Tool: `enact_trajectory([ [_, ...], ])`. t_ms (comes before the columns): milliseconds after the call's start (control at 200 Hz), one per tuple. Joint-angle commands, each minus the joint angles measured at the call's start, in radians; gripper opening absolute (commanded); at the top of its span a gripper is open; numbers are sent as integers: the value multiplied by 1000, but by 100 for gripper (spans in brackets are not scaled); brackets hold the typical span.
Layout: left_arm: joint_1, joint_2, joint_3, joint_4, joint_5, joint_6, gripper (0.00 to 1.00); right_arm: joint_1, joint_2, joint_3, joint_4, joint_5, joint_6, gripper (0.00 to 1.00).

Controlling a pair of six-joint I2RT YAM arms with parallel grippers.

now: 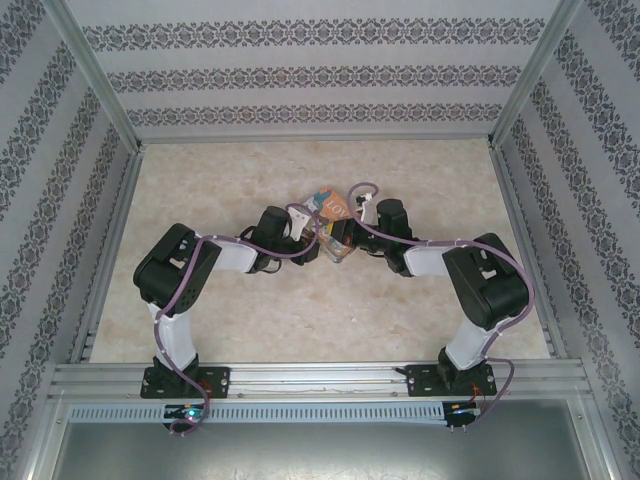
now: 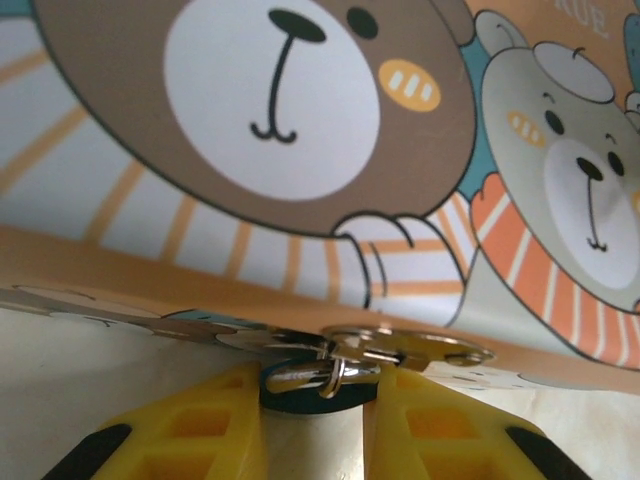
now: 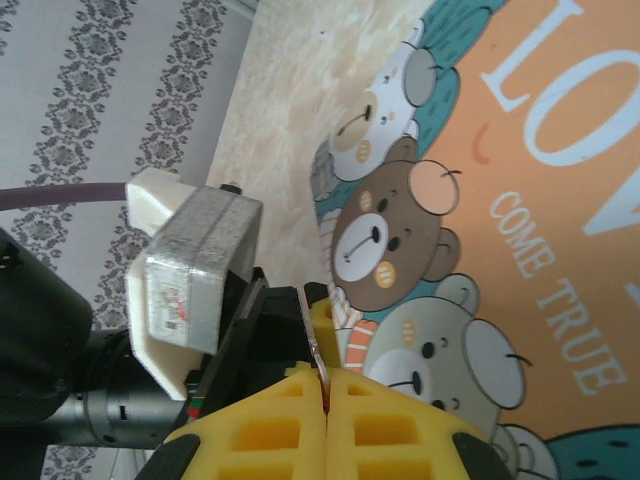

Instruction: Unlock the padlock with the key

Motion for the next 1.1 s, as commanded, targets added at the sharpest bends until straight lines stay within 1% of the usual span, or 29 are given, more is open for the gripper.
enact_trajectory([
  [0,-27,-51,-10,5,5,-39,25,-2,-59,-11,-1,5,-2,0],
  [130,-33,-103,-12,-41,8,-77,24,-15,-122,-29,-24,6,-8,0],
  [275,-37,-160,-4,-114,18,-146,24,-32,-215,-56,-100,22,-50,0],
  [490,-39,-226,18,-192,58,-255,21,-44,-372,-93,-296,81,-158,0],
  [660,-39,-255,44,-227,85,-349,18,-41,-479,-122,-409,117,-221,0],
  [750,-39,-261,56,-235,91,-408,16,-28,-527,-133,-465,136,-259,0],
  [869,-38,-260,76,-247,102,-483,17,5,-583,-144,-530,183,-322,0],
  [1094,-38,-246,107,-254,134,-555,14,82,-656,-175,-555,272,-415,0],
])
